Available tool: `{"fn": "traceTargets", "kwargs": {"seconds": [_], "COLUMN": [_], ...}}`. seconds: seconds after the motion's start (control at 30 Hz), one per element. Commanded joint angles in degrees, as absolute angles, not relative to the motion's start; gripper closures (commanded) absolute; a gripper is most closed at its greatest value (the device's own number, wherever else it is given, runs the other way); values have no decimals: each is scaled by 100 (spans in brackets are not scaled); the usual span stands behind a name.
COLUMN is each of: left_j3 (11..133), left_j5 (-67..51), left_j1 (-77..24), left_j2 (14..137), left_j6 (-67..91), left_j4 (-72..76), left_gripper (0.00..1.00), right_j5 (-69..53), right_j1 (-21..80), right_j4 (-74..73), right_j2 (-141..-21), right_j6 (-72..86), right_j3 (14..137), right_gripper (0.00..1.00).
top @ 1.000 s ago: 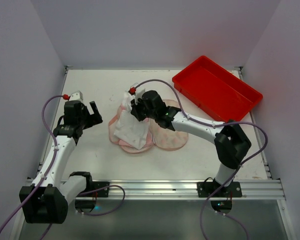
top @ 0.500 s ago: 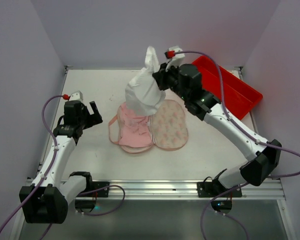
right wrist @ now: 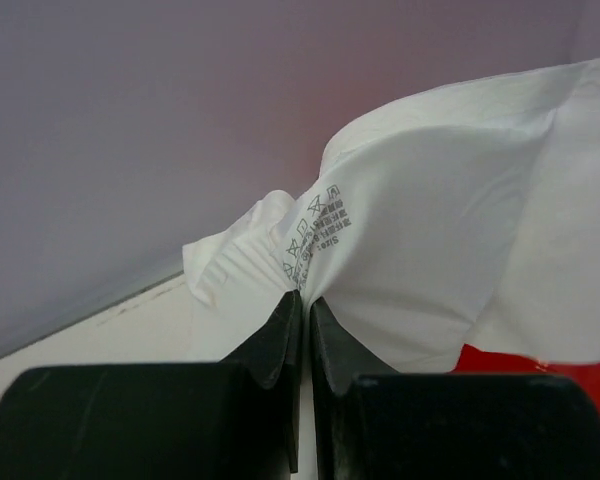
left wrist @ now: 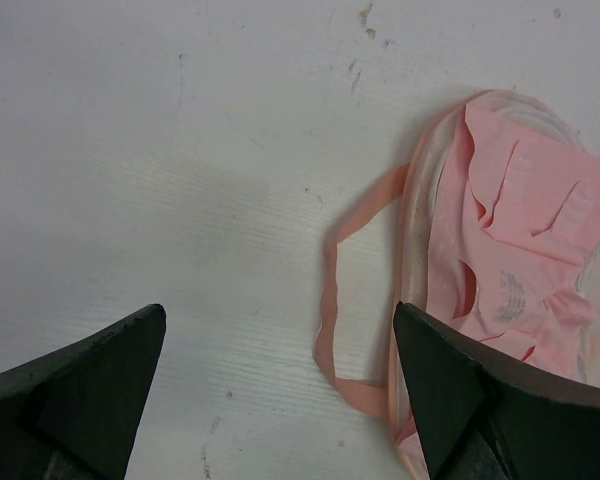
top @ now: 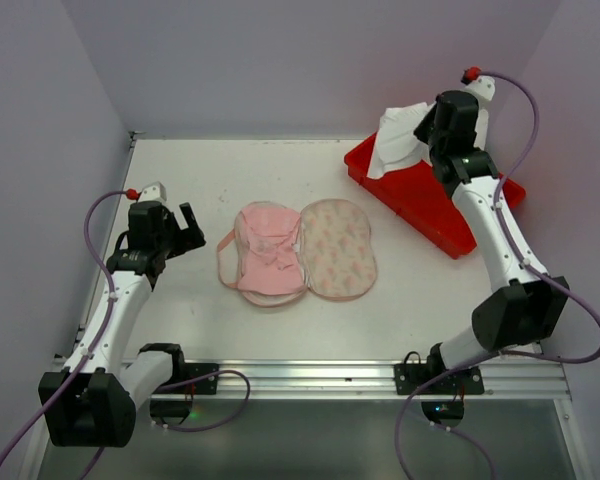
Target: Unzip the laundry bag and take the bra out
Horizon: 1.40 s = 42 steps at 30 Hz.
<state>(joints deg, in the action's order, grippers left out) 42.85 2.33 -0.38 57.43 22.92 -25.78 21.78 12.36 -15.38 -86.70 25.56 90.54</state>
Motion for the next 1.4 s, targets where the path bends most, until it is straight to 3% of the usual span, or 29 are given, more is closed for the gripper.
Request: {"fn": "traceTargets", "kwargs": {"seconds": [0.0, 0.27, 0.63, 0.73, 0.77, 0.9, 0.93, 1.03, 1.2, 1.37], "left_j3": [4263, 4254, 4236, 4245, 4254, 4271, 4271, 4263, 4280, 4263], "left_j5": [176, 141, 167, 167, 176, 176, 167, 150, 79, 62], "left_j1": [0, 0, 0, 0, 0, 0, 0, 0, 0, 0], "left_j2": [5757, 5801, 5871, 5889, 5889, 5862, 5854, 5818, 5740, 5669], "left_j6": [2171, 2171, 2162, 2162, 2153, 2162, 2162, 2162, 2162, 2180], "left_j4": [-2382, -2382, -2399, -2399, -2408, -2408, -2408, -2399, -2382, -2373], "left_gripper": [0, 0, 0, 0, 0, 0, 0, 0, 0, 1], "right_j5": [2549, 2031, 1320, 1292, 1301, 1503, 1512, 1196, -584, -1204], "right_j1": [660, -228, -237, -229, -237, -237, -229, -89, 684, 2344], "right_j4": [-1960, -2109, -2118, -2276, -2285, -2250, -2076, -1507, -756, -1141], "right_j2": [-8955, -10105, -11697, -11917, -11892, -11339, -10990, -10356, -9081, -8754], "right_j6": [3820, 4614, 5467, 5423, 5371, 5125, 4994, 4344, 2227, 285], "right_j3": [9211, 9368, 10483, 10687, 10627, 10038, 9706, 8855, 7789, 7286], "right_gripper": [100, 100, 100, 77, 59, 16, 10, 1, 2, 1]}}
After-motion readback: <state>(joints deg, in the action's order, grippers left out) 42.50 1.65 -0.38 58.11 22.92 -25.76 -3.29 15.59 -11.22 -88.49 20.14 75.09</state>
